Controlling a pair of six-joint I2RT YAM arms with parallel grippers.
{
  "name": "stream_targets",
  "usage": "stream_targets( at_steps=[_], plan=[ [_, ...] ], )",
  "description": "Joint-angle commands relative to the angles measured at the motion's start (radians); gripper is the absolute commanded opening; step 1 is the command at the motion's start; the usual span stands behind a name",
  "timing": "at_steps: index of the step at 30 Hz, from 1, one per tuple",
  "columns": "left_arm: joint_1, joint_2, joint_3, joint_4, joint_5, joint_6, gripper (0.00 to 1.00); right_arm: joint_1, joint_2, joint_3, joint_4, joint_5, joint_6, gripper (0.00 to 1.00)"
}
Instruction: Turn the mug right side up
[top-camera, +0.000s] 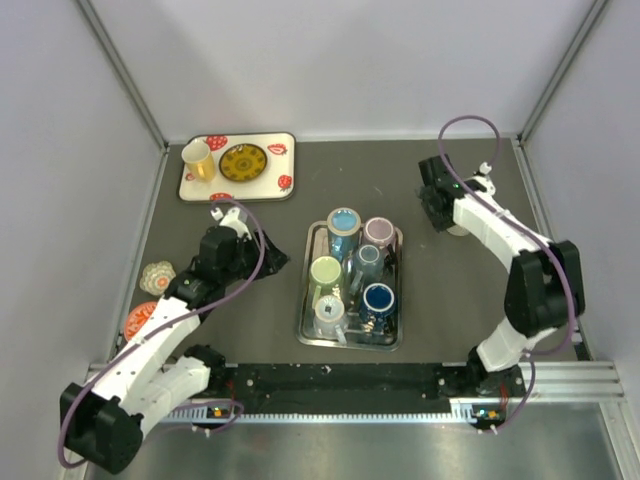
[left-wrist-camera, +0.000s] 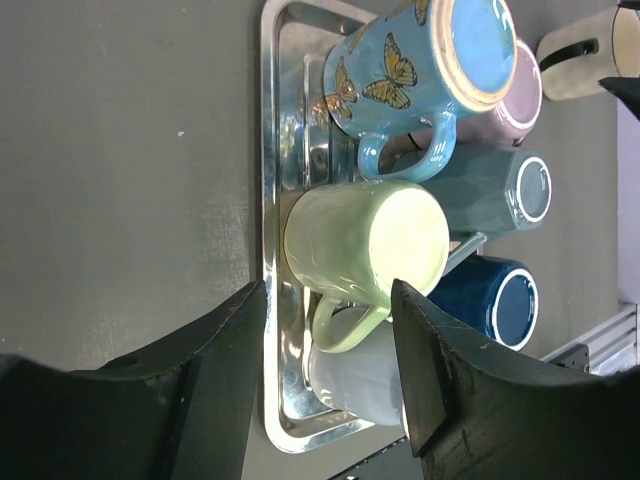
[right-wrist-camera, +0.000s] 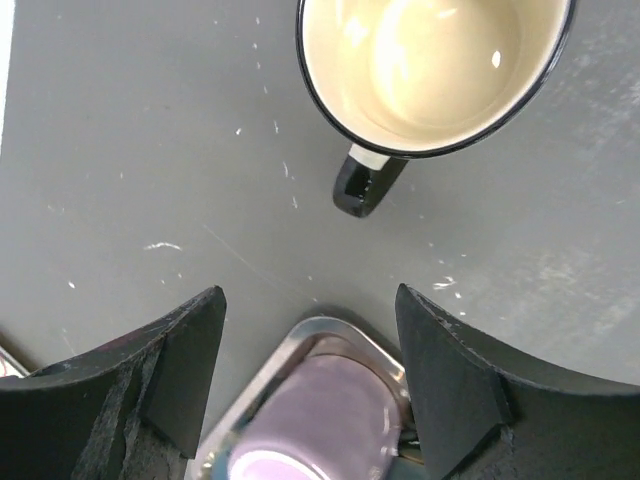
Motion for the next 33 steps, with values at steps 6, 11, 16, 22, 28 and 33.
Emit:
stream_targets(
  at_steps=[6,11,16,22,28,33],
  plan=[
    [-0.001,-0.05,0.003,0.003,-0.042,-0.026,0.57,-0.027,0.186,0.128,-0.15,-0.005,0.261,0.7],
    [-0.001,-0.027,0.0,0.014,-0.027,-0.027,0.57,-0.051,0.213,0.144,-0.153,0.003,0.271,0.7],
    [-0.001,-0.004,0.003,0.021,-0.022,-0.026,0.57,-0.074,0.22,0.159,-0.159,0.029,0.249,0.7],
    [-0.001,0.001,0.003,0.028,-0.025,-0.024,0.57,-0.123,0.249,0.162,-0.162,0.035,0.217,0.7],
    [-0.001,0.008,0.004,0.026,-0.02,-0.022,0.56,-0.139,0.272,0.184,-0.162,0.05,0.165,0.7],
    [-0.002,0.018,0.004,0.028,-0.011,-0.029,0.56,-0.139,0.282,0.205,-0.161,0.037,0.088,0.66]
  ],
)
